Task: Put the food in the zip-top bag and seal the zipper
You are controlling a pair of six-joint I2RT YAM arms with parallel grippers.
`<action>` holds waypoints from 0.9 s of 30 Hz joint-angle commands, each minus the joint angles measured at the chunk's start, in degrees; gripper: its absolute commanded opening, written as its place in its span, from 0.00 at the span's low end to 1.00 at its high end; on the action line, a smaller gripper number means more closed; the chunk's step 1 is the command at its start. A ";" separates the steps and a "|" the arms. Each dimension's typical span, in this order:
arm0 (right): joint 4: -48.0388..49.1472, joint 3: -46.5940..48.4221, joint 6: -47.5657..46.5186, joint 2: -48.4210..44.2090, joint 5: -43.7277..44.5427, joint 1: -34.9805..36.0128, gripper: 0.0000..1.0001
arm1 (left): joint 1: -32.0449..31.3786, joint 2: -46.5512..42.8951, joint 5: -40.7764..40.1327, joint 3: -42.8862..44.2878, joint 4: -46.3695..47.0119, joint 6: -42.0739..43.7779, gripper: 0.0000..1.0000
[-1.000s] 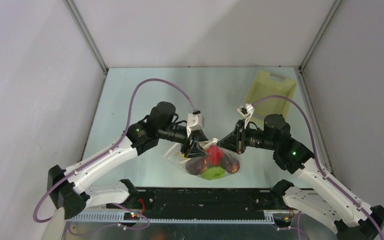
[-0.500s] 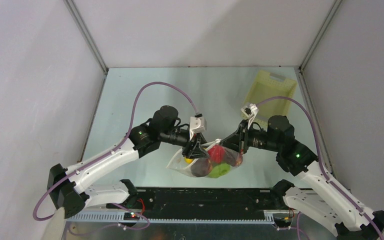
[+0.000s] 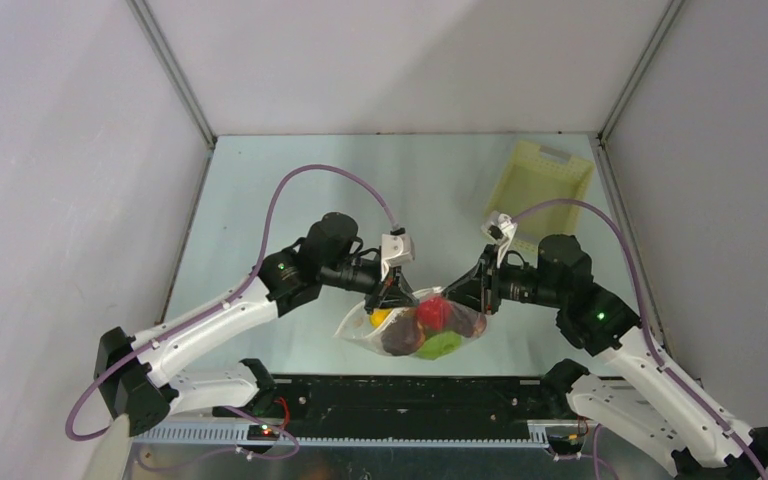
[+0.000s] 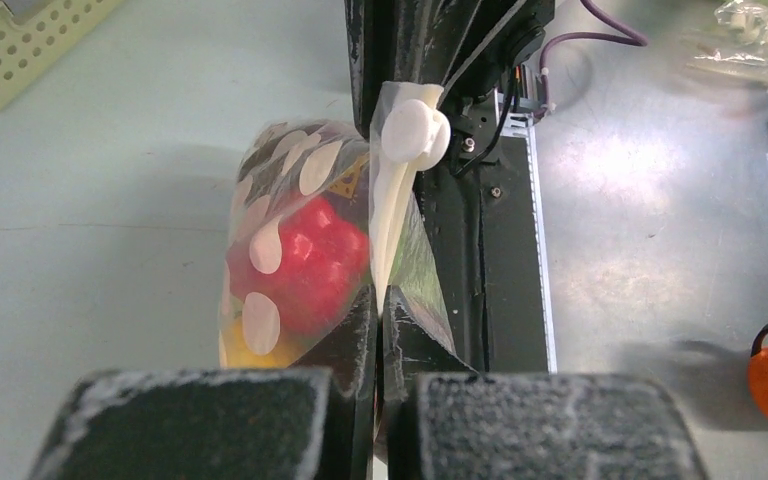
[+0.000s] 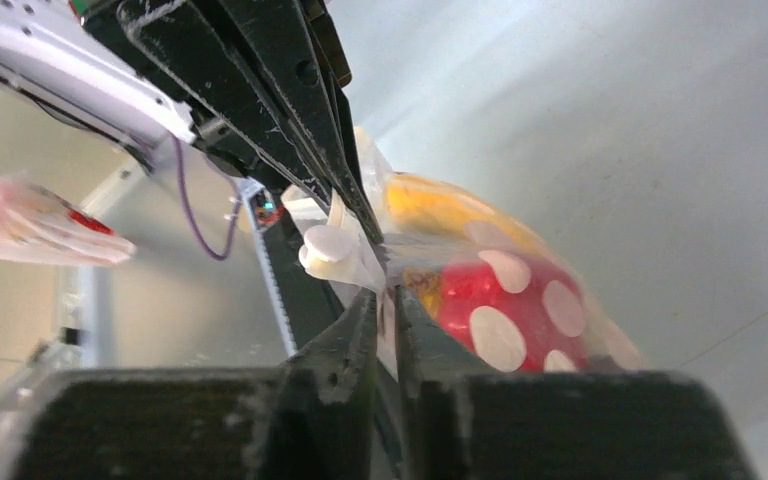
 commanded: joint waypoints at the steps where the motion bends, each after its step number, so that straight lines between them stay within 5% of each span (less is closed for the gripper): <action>1: -0.67 0.79 -9.02 -1.90 -2.02 0.71 0.26 | -0.38 -0.73 1.89 1.20 0.13 1.21 0.00; 4: 0.08 -1.40 -13.39 -2.43 -3.19 1.23 0.51 | -0.47 -1.12 3.58 1.28 -0.15 2.27 0.00; 9: 1.50 -3.45 -21.17 -0.07 -5.42 2.00 0.61 | -0.58 -1.19 5.12 2.23 -2.34 4.77 0.00; 16: 8.11 -6.57 -26.91 0.83 -8.18 2.59 0.61 | -0.60 -1.46 6.49 1.92 -3.23 7.14 0.00; 27: 16.01 -7.62 -26.31 0.57 -11.02 3.45 0.44 | -0.62 -1.19 6.33 2.27 -5.59 9.12 0.00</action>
